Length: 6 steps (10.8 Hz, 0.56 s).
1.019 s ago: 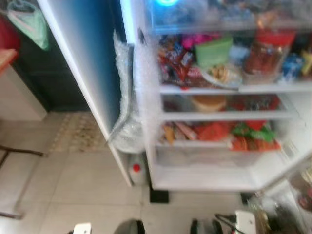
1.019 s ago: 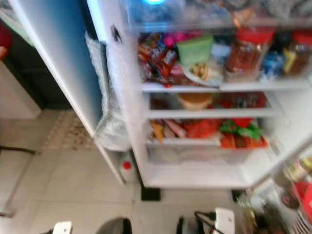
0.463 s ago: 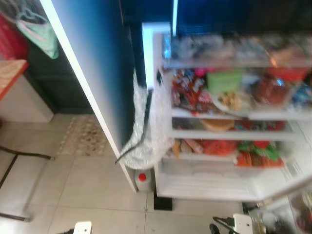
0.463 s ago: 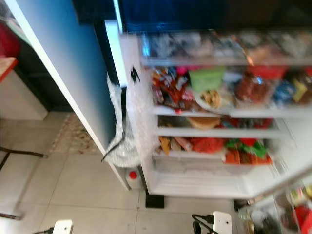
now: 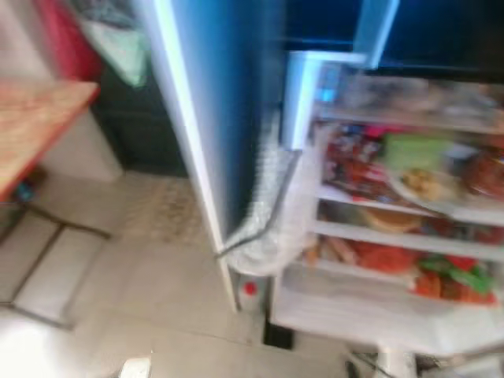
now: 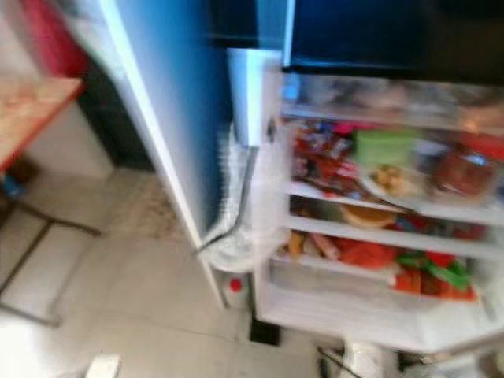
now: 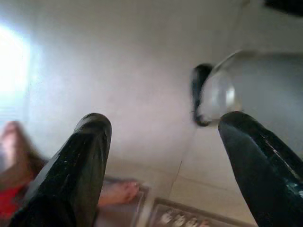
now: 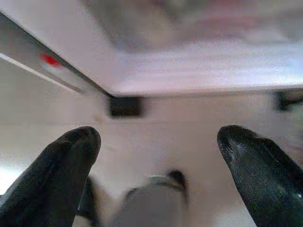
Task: Restocking fridge
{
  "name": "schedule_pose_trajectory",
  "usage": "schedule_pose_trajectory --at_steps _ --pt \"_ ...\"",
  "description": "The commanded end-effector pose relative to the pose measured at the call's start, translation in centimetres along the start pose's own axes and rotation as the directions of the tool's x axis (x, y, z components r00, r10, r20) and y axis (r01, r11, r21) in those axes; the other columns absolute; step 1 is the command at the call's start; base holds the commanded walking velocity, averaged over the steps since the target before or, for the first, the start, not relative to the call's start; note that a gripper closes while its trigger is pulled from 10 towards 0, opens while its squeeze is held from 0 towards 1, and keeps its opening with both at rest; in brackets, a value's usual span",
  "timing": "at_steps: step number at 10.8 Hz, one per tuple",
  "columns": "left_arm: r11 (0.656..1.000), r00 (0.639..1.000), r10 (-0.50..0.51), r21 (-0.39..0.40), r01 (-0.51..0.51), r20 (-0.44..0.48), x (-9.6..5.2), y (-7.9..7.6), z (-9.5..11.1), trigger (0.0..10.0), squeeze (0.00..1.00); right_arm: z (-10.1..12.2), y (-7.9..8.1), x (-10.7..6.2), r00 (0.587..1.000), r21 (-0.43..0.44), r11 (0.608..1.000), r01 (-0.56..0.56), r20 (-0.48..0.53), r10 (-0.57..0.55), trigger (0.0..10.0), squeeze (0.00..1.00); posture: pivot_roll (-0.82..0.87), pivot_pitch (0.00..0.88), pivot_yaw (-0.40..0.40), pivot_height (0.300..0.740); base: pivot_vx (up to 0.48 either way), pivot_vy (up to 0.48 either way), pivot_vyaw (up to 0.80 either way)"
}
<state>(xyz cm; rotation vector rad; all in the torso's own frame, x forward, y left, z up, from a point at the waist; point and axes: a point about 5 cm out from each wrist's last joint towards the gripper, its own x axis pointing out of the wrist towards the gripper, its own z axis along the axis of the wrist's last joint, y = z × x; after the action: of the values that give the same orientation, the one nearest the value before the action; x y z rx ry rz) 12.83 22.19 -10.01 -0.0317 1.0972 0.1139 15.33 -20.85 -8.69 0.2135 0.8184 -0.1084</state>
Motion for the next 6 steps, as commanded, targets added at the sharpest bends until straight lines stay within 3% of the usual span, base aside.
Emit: schedule_pose_trajectory --at_steps 1,6 --pt "1.000 1.000 -0.012 0.005 0.012 0.010 0.11 -0.36 0.47 10.0 0.00 -1.21 -0.90 -0.61 0.999 0.005 1.000 0.027 -0.039 -0.026 10.0 0.00 0.03 0.078 0.069 0.740 0.000 0.405 0.00" --pt "1.000 1.000 -0.017 0.020 0.016 0.007 0.10 -0.32 0.43 10.0 0.00 -1.38 -0.99 -0.67 0.998 -0.001 0.999 0.052 -0.044 -0.052 10.0 0.00 0.02 0.056 0.074 0.740 0.000 0.400 0.00"
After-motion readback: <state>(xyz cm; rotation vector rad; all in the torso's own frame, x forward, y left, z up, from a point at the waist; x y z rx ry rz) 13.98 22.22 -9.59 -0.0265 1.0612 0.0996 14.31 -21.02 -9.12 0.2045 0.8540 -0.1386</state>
